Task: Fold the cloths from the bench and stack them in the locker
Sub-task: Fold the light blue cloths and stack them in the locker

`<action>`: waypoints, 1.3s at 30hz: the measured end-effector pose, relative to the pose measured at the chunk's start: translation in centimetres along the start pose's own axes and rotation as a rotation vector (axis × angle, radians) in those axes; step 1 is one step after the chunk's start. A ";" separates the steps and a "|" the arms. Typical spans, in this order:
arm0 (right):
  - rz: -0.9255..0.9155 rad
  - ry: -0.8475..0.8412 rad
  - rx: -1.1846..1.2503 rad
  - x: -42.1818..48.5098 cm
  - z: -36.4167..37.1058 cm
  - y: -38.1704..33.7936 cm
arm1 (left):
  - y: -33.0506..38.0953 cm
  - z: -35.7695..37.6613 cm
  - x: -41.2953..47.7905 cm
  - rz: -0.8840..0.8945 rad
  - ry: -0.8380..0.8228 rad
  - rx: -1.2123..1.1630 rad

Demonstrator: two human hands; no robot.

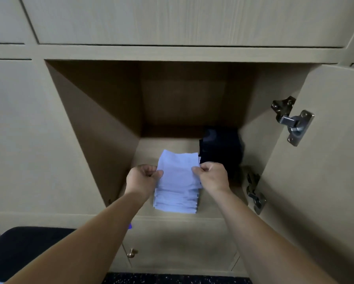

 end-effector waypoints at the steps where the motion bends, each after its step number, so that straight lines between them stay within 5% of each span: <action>1: 0.005 -0.004 -0.002 0.4 0.3 0.3 | -0.4 0.2 0.5 -0.007 -0.001 -0.012; 17: 0.026 0.036 -0.102 0.7 1.8 3.2 | -2.8 1.5 2.0 -0.027 -0.022 0.065; 20: -0.160 0.089 -0.374 0.5 1.2 1.0 | 0.0 1.6 1.7 0.171 -0.025 0.265; 23: -0.406 -0.047 -0.621 0.2 2.8 -1.2 | 1.7 3.0 2.0 0.405 -0.097 0.579; 29: -0.327 -0.352 -0.678 -0.3 6.1 1.7 | -1.0 7.0 2.3 0.483 -0.368 0.959; 39: -0.316 -0.307 -0.575 -0.9 7.5 4.5 | -4.4 7.0 2.5 0.415 -0.371 0.714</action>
Point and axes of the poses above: each hand's wrist, its own x-axis towards the middle knuckle, its own z-axis out of the palm, y = z × x, the point moved 6 cm from there along x, towards the middle knuckle, and after that the axes turned 1 degree about x, right-handed, at the moved point
